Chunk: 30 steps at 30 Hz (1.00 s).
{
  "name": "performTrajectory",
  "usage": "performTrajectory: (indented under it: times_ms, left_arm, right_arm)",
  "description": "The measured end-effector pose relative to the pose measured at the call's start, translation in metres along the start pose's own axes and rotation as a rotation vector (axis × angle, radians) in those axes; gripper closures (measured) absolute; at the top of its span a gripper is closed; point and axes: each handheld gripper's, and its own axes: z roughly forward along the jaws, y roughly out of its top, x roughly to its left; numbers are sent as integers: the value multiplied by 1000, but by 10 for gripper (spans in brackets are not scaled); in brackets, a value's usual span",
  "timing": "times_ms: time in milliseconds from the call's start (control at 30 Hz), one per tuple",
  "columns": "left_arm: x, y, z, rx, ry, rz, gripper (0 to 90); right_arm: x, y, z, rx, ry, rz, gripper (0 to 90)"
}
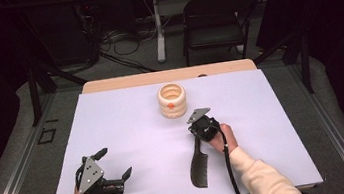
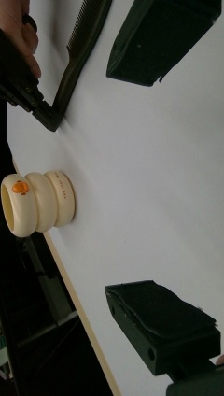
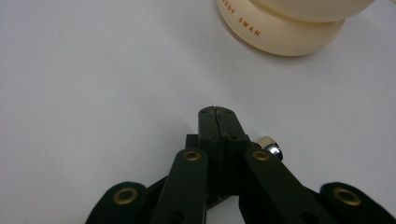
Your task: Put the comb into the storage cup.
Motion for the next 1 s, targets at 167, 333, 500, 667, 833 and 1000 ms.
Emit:
performTrajectory:
  times_ms: [167,333,500,667,833,1000]
  left_arm:
    - [0,0,0,0,3,-1,3]
    - [0,0,0,1,2,1,2]
    - [0,0,0,1,3,-1,3]
    - [0,0,0,-1,1,-1,3]
    - [0,0,0,0,2,-1,3]
    - [0,0,0,0,2,-1,3]
  right_arm:
    - [-2,-1,-2,9,-10,0,900]
    - [-5,-3,-2,24,-18,5,900]
    - [-7,-4,-3,31,-22,8,900]
    - [-11,-6,-4,45,-25,20,900]
    - [-15,-8,-6,52,-32,25,900]
    - [-18,-10,-7,64,-36,35,900]
